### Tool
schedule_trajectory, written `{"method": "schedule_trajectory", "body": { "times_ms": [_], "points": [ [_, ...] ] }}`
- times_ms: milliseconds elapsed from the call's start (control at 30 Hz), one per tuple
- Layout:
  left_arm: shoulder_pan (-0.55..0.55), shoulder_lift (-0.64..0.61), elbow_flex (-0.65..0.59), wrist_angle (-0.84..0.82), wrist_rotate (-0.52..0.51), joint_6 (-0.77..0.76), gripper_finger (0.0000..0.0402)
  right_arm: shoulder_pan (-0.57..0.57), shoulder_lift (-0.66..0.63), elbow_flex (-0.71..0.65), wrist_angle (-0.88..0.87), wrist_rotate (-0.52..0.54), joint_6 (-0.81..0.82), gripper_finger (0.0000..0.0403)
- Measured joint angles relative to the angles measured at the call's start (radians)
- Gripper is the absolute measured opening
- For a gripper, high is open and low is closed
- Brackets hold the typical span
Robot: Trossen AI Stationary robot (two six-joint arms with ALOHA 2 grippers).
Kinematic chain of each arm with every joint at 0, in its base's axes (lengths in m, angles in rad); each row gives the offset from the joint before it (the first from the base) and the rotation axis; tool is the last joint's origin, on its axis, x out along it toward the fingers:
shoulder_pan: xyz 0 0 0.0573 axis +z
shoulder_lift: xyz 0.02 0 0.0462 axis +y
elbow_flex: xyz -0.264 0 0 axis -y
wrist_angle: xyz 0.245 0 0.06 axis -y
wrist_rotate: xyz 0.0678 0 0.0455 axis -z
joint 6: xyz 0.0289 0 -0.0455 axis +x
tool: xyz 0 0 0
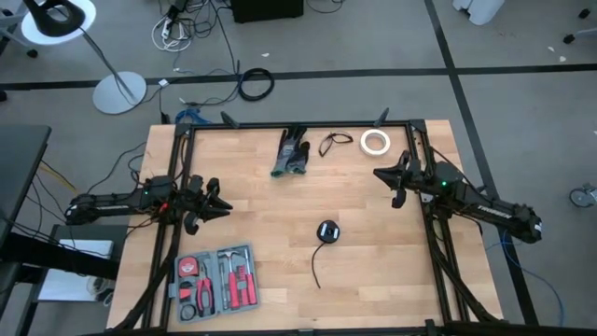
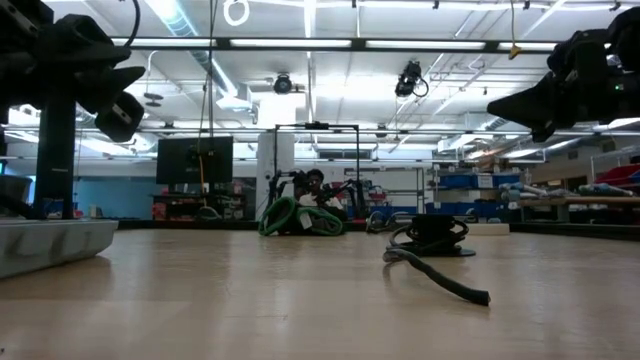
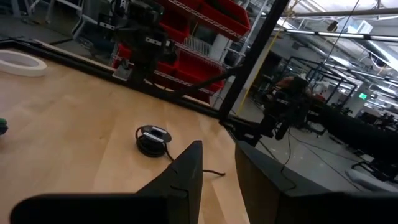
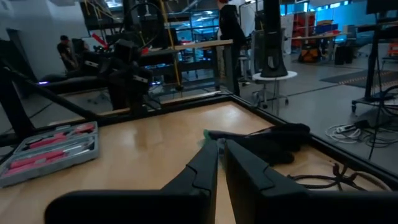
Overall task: Coil cords
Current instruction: Return to Home Position
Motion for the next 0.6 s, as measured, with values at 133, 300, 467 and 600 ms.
{"method": "schedule_trajectory", "body": {
  "times_ms": [133, 300, 467, 600],
  "points": [
    [0.000, 0.000, 0.000, 0.005, 0.000, 0.000, 0.0099, 0.014, 0.002, 0.002, 0.000, 0.000, 0.000, 0.0032],
    [0.000, 0.000, 0.000, 0.005, 0.000, 0.000, 0.0099, 0.014, 0.003, 0.002, 0.006, 0.000, 0.000, 0.0032],
    [0.000, 0.000, 0.000, 0.005, -0.001, 0.000, 0.0099, 0.014, 0.003, 0.003, 0.006, 0.000, 0.000, 0.0032],
    [0.000, 0.000, 0.000, 0.005, -0.001, 0.000, 0.0099, 0.014, 0.003, 0.003, 0.006, 0.000, 0.000, 0.0032]
  ]
}}
